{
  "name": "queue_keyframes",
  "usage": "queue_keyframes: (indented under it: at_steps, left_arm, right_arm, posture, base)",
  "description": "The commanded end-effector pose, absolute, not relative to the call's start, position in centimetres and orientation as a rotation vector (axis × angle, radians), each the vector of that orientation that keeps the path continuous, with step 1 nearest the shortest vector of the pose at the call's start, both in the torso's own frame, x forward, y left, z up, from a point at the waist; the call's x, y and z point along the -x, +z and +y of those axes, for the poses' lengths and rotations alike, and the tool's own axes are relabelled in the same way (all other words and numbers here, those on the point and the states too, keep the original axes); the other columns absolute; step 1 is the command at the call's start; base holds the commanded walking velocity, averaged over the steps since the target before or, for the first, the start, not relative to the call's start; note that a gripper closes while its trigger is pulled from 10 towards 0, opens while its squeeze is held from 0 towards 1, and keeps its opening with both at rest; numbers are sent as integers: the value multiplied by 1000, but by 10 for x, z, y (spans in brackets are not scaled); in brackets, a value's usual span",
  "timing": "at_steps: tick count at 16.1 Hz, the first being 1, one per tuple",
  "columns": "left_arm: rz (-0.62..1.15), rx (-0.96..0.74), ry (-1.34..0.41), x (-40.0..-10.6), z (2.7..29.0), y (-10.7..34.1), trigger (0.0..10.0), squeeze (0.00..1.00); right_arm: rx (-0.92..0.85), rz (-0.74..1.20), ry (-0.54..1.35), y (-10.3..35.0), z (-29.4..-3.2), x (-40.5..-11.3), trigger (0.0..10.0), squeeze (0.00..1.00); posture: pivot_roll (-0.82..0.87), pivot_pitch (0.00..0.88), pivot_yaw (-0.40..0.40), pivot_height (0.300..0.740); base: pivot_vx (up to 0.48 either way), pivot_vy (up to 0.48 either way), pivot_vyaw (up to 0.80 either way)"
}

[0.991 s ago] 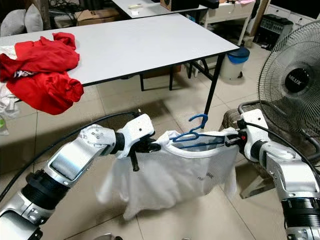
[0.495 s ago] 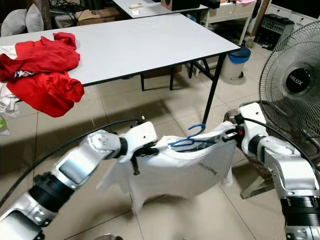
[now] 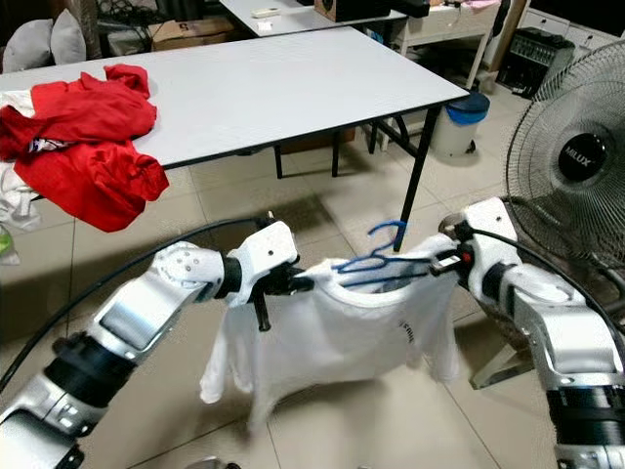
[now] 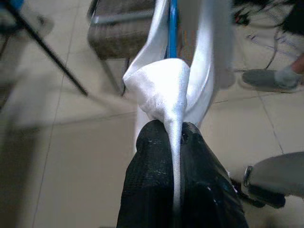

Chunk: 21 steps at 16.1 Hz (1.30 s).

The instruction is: Hang hanger

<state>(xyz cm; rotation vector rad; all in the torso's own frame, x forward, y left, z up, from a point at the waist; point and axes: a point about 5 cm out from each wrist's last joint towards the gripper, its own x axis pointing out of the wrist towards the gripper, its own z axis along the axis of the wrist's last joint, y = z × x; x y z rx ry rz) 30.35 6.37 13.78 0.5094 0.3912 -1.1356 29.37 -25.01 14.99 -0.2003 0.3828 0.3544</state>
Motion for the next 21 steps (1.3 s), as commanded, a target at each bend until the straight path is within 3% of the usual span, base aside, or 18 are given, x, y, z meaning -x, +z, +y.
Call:
queue_keyframes:
  at_steps: [1, 5, 8, 9, 11, 12, 13, 14, 21]
  left_arm:
    - [425, -544, -1082, -309, 67, 136, 0, 0]
    - [379, -468, -1106, -309, 59, 141, 0, 0]
    - [310, -326, -1108, -314, 59, 158, 0, 0]
    - [288, -300, -1111, -316, 64, 164, 0, 0]
    - [256, -288, -1148, -314, 66, 170, 0, 0]
    - [248, -310, -1191, -311, 70, 172, 0, 0]
    - [259, -337, -1181, -312, 74, 171, 0, 0]
    - [262, -334, -1162, -314, 75, 170, 0, 0]
    - [276, -394, -1159, -323, 90, 170, 0, 0]
  right_arm:
    - [231, 342, 360, 157, -245, -295, 0, 0]
    - [240, 298, 389, 171, -236, -294, 0, 0]
    - [262, 385, 375, 138, -231, -282, 0, 0]
    - [268, 401, 353, 129, -230, -280, 4157, 0]
    - [265, 383, 338, 129, -228, -280, 10000, 0]
    - [235, 320, 340, 138, -227, -284, 10000, 0]
    - [215, 267, 347, 148, -228, -287, 10000, 184]
    - [209, 250, 342, 152, -229, -287, 10000, 1000]
    - [388, 301, 641, 179, -244, -264, 10000, 1000]
  posture:
    - [-111, 0, 32, 740]
    - [-119, 0, 35, 740]
    - [-114, 0, 27, 740]
    - [-114, 0, 27, 740]
    - [-111, 0, 28, 740]
    - [-110, 0, 31, 740]
    - [-110, 0, 32, 740]
    - [-110, 0, 32, 740]
    - [-115, 0, 28, 740]
  base:
    - [0, 0, 0]
    - [0, 0, 0]
    - [0, 0, 0]
    - [0, 0, 0]
    - [0, 0, 0]
    - [0, 0, 0]
    - [0, 0, 0]
    - [0, 0, 0]
    - [0, 0, 0]
